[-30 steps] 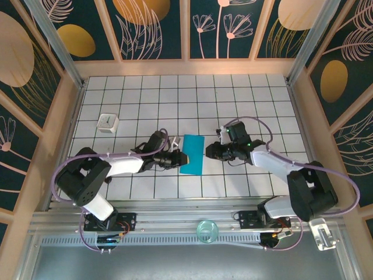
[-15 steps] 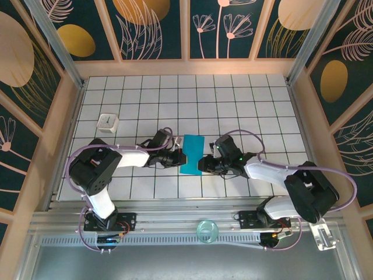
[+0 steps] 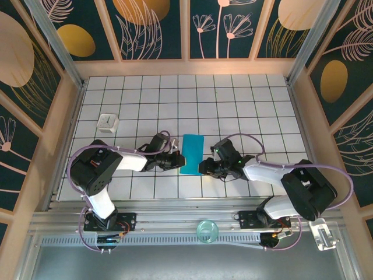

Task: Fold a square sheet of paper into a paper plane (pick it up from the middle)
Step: Fold the triangle a second time at the center of the table.

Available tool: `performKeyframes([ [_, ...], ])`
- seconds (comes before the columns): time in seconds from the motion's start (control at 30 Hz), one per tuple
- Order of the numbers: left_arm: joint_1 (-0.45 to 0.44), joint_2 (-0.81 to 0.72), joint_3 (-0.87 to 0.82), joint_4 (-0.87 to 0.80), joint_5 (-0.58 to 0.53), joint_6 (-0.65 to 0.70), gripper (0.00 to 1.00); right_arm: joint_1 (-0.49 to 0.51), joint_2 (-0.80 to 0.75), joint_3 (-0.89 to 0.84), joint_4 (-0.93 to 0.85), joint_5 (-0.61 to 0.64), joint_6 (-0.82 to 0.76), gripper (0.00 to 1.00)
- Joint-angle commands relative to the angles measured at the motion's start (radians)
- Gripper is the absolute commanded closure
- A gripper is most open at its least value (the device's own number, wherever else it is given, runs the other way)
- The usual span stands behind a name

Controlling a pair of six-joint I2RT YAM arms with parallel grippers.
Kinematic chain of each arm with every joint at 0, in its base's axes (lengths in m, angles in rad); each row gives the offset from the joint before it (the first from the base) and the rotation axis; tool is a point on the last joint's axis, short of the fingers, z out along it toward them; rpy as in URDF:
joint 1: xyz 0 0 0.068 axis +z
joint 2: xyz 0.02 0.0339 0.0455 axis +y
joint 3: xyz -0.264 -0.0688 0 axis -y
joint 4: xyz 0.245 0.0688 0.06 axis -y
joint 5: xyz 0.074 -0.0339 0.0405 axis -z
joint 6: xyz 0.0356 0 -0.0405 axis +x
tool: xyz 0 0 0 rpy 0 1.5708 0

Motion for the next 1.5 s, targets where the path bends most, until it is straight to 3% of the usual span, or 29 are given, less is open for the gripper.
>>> performKeyframes([
  [0.0,0.001,0.02,-0.04,-0.078,-0.029,-0.01,1.0,0.012,0.025,-0.012,0.019,0.023,0.024,0.64],
  [1.1,0.0,0.028,-0.043,-0.093,-0.019,0.012,1.0,0.026,0.111,-0.013,0.203,-0.042,0.12,0.67],
  [1.47,0.001,0.029,-0.038,-0.102,-0.019,0.019,1.0,0.021,0.06,-0.019,0.148,0.004,0.108,0.68],
])
